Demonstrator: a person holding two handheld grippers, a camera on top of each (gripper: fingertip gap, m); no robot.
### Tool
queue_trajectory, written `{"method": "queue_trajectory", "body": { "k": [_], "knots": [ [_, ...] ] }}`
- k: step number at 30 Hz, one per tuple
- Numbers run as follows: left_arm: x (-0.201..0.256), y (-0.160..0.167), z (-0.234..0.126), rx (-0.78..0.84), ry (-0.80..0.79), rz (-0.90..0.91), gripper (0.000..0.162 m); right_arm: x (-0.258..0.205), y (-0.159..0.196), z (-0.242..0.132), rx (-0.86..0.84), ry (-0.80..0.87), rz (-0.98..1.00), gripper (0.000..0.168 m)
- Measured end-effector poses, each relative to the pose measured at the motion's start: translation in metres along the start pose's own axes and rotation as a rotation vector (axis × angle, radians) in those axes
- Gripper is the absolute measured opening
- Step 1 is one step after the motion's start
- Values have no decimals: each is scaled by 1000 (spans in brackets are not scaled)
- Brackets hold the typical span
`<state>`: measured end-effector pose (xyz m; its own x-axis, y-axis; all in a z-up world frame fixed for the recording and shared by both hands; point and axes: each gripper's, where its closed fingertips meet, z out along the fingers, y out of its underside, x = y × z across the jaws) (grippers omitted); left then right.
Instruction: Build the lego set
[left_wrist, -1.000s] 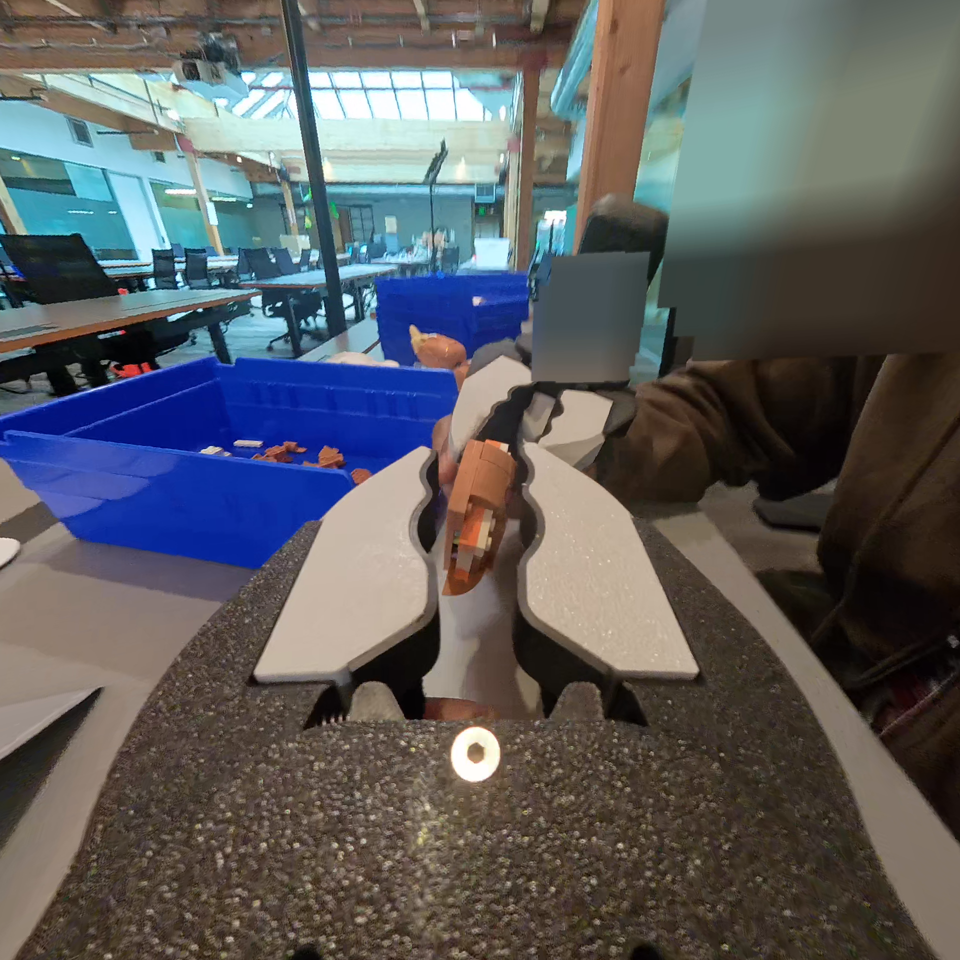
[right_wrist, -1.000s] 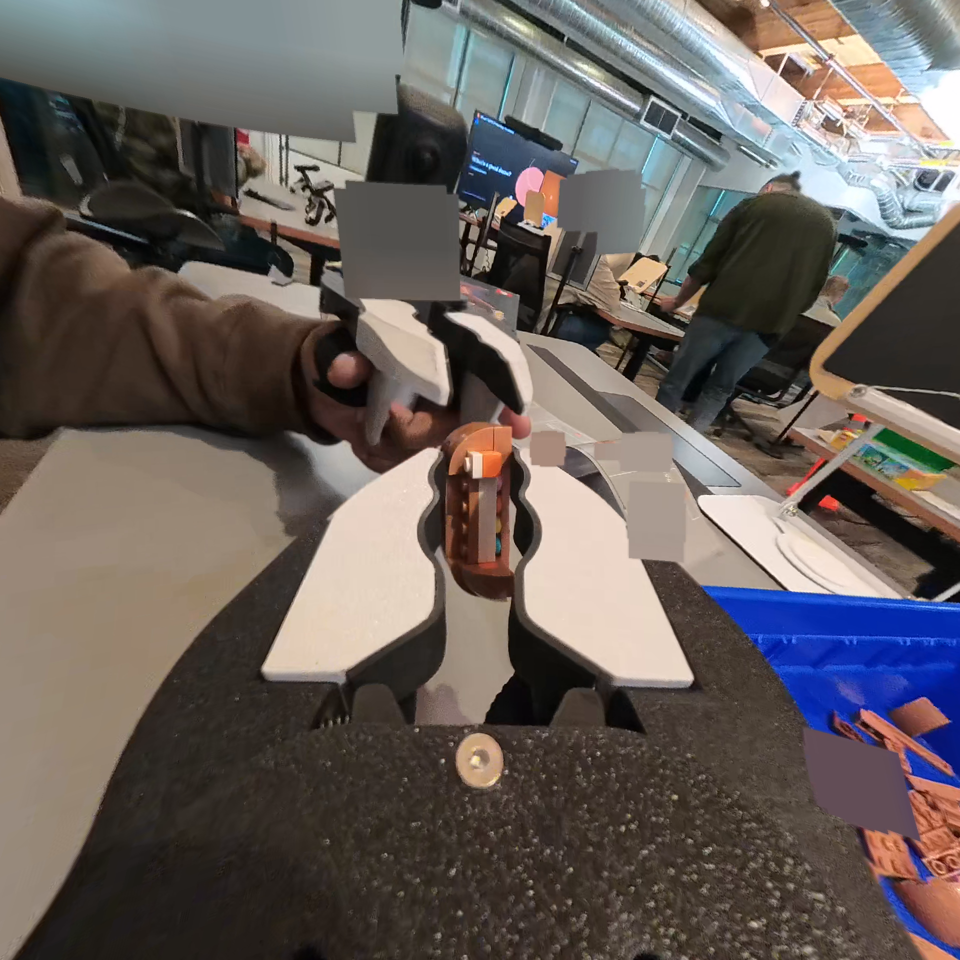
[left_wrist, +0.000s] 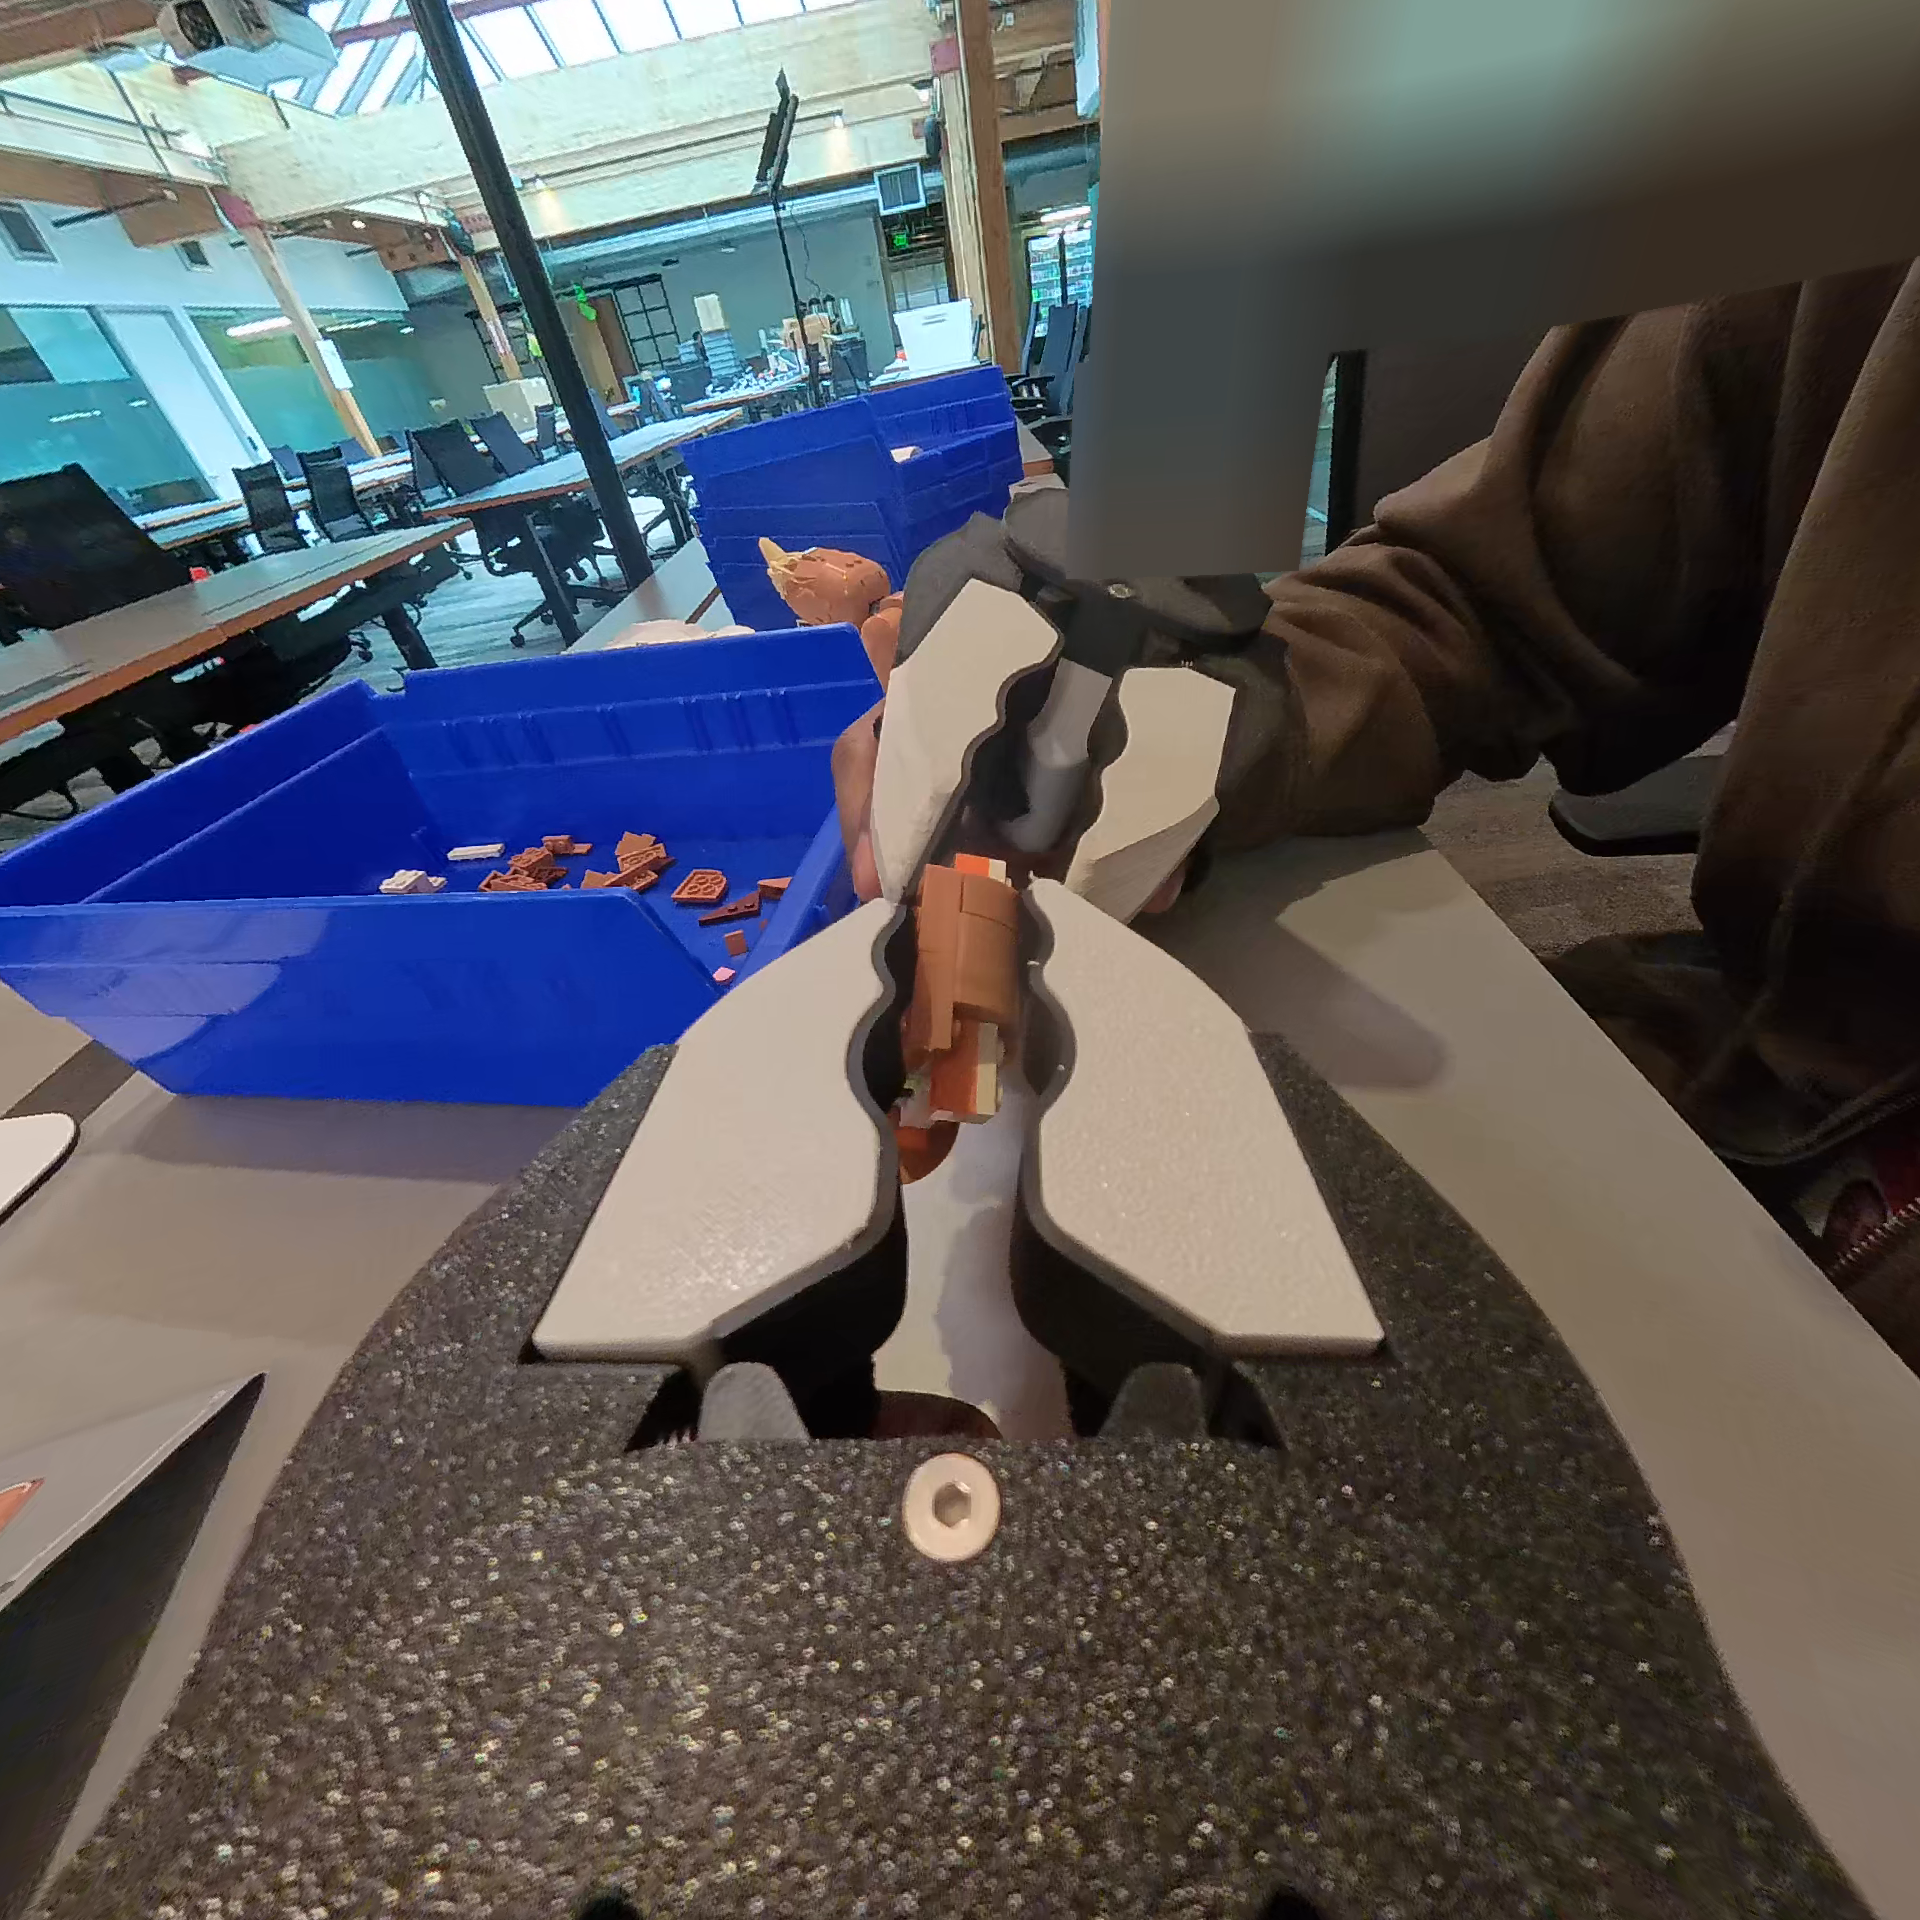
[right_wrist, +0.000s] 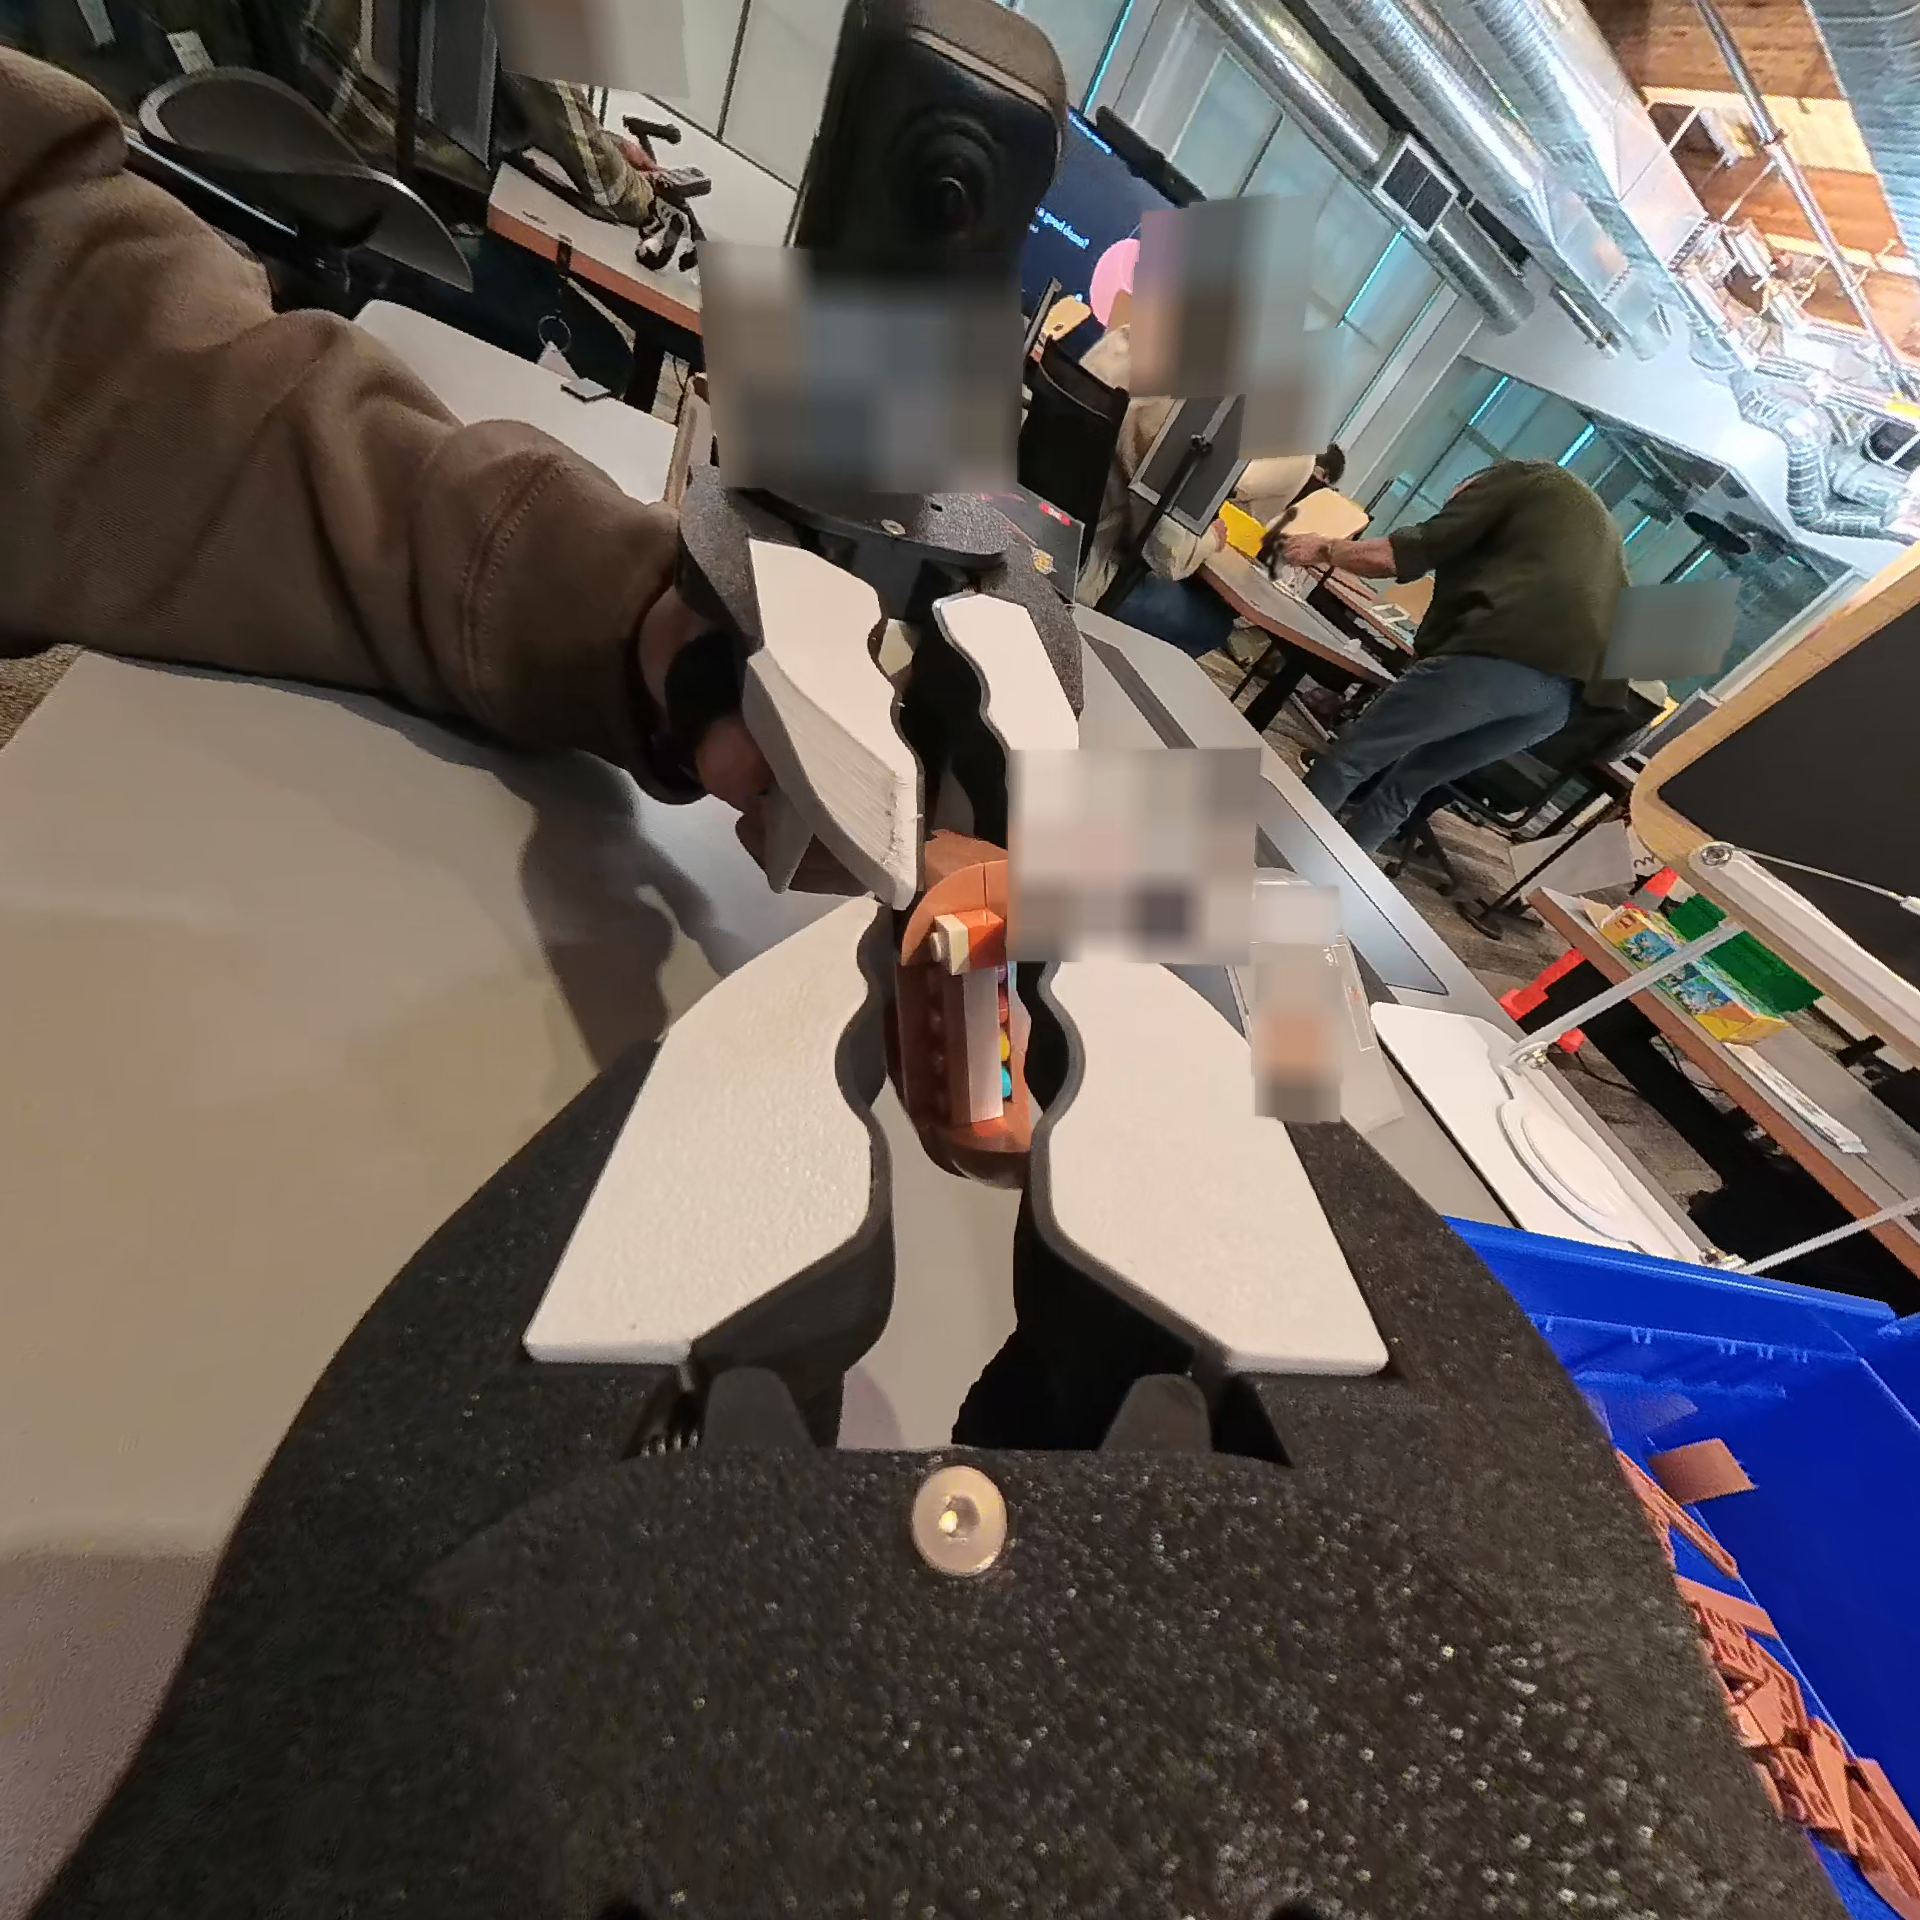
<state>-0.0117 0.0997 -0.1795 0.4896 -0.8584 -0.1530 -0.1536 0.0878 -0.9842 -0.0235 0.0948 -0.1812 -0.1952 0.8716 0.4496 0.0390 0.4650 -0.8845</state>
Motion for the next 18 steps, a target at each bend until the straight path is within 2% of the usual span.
{"method": "queue_trajectory", "body": {
  "k": [15,16,18],
  "knots": [
    [1,1,-1,-17,-13,56,16,-4,3,1,-12,-31,5,22],
    [-3,-5,-3,21,-37,51,0,-8,5,3,-25,-50,-10,21],
    [2,-2,0,-4,-19,79,0,-9,9,5,-37,-27,-49,21]
  ]
}}
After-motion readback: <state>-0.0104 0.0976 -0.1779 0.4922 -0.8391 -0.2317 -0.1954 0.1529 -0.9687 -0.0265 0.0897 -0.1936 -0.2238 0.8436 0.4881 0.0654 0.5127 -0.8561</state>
